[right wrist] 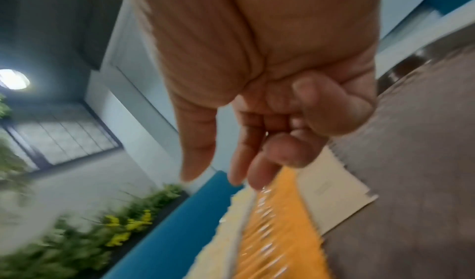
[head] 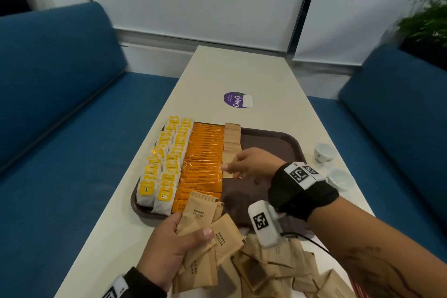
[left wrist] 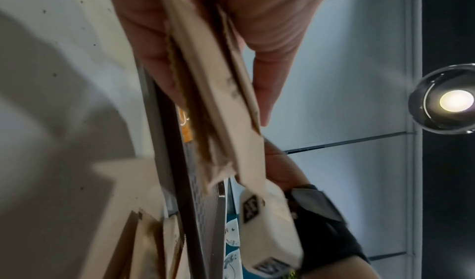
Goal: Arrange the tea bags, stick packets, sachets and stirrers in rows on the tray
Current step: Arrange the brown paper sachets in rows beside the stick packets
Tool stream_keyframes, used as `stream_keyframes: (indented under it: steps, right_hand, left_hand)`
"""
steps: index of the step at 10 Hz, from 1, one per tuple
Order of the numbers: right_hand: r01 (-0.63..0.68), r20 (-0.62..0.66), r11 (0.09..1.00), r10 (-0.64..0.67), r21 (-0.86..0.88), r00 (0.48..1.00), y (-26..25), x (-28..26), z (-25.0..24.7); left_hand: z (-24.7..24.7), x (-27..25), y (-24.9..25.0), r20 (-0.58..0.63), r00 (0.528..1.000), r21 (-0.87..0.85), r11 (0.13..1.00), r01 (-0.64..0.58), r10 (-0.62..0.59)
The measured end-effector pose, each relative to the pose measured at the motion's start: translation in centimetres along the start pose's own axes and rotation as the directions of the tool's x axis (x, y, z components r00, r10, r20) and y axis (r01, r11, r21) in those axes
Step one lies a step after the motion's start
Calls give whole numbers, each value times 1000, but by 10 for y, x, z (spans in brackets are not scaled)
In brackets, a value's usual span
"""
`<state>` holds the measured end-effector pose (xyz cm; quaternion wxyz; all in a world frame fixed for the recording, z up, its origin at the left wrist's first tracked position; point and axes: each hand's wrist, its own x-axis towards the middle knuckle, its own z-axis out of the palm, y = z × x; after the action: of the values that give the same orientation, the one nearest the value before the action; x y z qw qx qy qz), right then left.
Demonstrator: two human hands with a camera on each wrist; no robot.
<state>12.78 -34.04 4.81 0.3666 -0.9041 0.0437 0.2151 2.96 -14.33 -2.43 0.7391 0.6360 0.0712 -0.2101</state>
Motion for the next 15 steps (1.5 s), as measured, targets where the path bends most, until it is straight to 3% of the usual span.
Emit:
stream_keyframes:
  steps: [1,2,3,4,5,6,7,8,9,10,12,13,15]
  right_hand:
    - [81,132,997,-83,18,988,-8,-40,15]
    - [126,105,987,-136,100,985,-8,-64,30]
    - [196,104,980,-198,33,975,-10,-75,39]
    - [195,184,981,-193,3,964,-10,-81,38]
    - [177,138,984,-173,-16,975,-9,-86,29]
    - [141,56,990,-143,23,988,-3,-87,17]
    - [43,55,977,-56,208,997,7,-81,4]
    - [-67,43,881,53,468,998,16,-67,-2]
    - [-158,-23,823,204,545,979,21,-43,1]
    - [-302,-70,909,335,288,940,27,-8,4]
    - [-396,-30,916,394,-65,918,21,29,1]
    - [-426,40,896,434,-130,900,20,39,0]
    - [-448,38,889,453,-91,891,25,53,5]
  left_hand:
    - [8,-7,3,40,999,24,999,-28,27]
    - [14,-14,5,83,996,42,999,-34,30]
    - [18,-19,3,152,988,111,993,-28,10]
    - [19,-22,3,208,978,170,985,-14,-22]
    - [17,-22,1,225,973,167,986,6,-44]
    - [14,-21,-2,207,976,128,991,34,-61]
    - [9,-16,-3,185,980,92,994,59,-76]
    - [6,-13,0,182,979,75,994,83,-95]
    - [3,-10,0,182,977,57,994,98,-107]
    - [2,-5,1,182,977,38,993,110,-115]
    - [0,0,1,154,980,36,992,118,-122]
    - [-2,2,-1,130,984,23,992,121,-123]
    - [-2,5,0,91,987,-14,991,133,-131]
